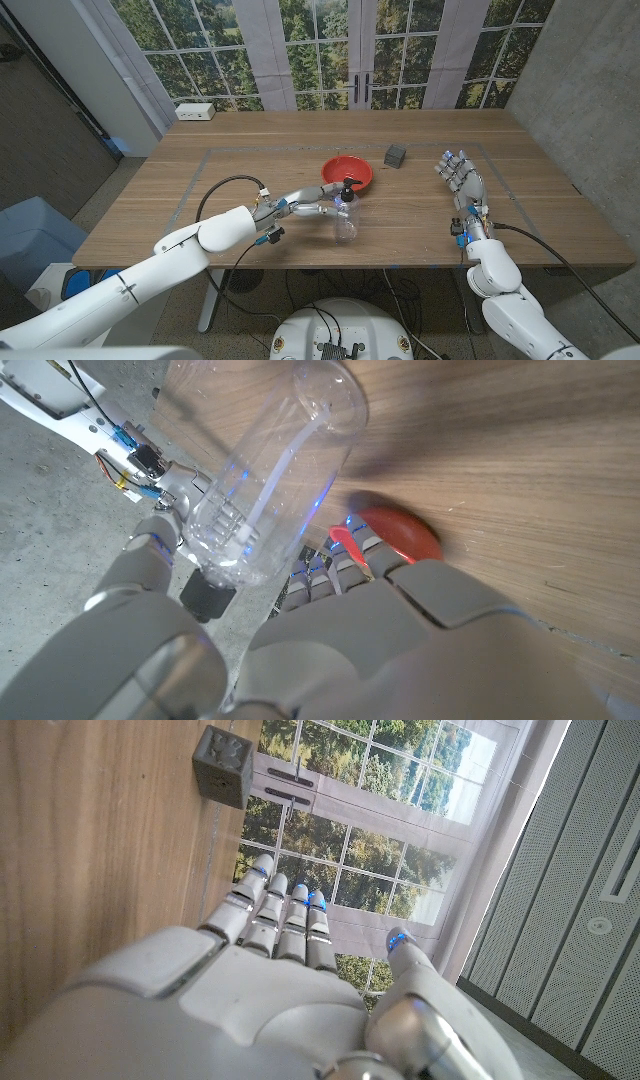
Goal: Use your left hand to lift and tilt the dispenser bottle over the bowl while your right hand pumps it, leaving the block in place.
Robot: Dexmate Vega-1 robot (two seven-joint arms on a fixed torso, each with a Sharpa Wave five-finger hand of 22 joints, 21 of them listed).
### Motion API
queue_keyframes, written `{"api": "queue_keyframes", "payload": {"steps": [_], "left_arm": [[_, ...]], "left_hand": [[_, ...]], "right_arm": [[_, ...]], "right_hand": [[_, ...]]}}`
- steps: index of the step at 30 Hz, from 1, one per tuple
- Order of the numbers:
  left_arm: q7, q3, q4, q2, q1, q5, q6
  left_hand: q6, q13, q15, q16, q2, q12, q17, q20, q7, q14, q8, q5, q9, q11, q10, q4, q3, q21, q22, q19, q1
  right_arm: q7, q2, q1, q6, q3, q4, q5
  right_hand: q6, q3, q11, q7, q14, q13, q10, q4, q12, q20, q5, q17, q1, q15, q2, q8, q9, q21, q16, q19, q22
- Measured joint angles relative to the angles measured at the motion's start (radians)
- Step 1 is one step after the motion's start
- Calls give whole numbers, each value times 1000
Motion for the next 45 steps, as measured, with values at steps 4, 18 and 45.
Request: {"api": "queue_keyframes", "payload": {"steps": [4, 18, 45], "left_arm": [[-12, 16, 19, -10, -17, 0, -5], [-71, 69, 107, -68, -73, -70, -53], [47, 53, 98, -109, -14, -115, -52]], "left_hand": [[0, 0, 0, 0, -4, 0, 0, 0, 0, 0, 0, 0, 0, 0, 0, 0, 0, 0, 0, 0, 4], [-11, 5, -2, 9, -1, 6, 0, -34, -11, 52, 7, 8, 5, -13, 38, 0, -8, 12, -5, 89, 113], [538, 33, -24, 61, 84, 187, 1, -52, 77, 655, 292, -13, 42, 67, 700, -8, -36, 54, 13, 463, 492]], "right_arm": [[-5, 0, -7, 0, 4, -4, -4], [-13, 2, -23, 3, 16, -14, -12], [-15, 6, -37, 8, 26, -21, -24]], "right_hand": [[0, 0, 0, 0, 5, 0, 0, 0, 0, 0, 0, 0, 0, 5, 0, 0, 0, 0, 0, 0, 0], [0, -3, 0, 0, 5, 0, 0, -3, 0, 0, 0, 0, 0, 5, 0, 0, 0, 0, 0, 0, 0], [0, -7, 2, 0, 5, 0, 2, -7, 0, 0, 0, 0, 0, 5, 0, 0, 0, 0, 0, 0, 0]]}}
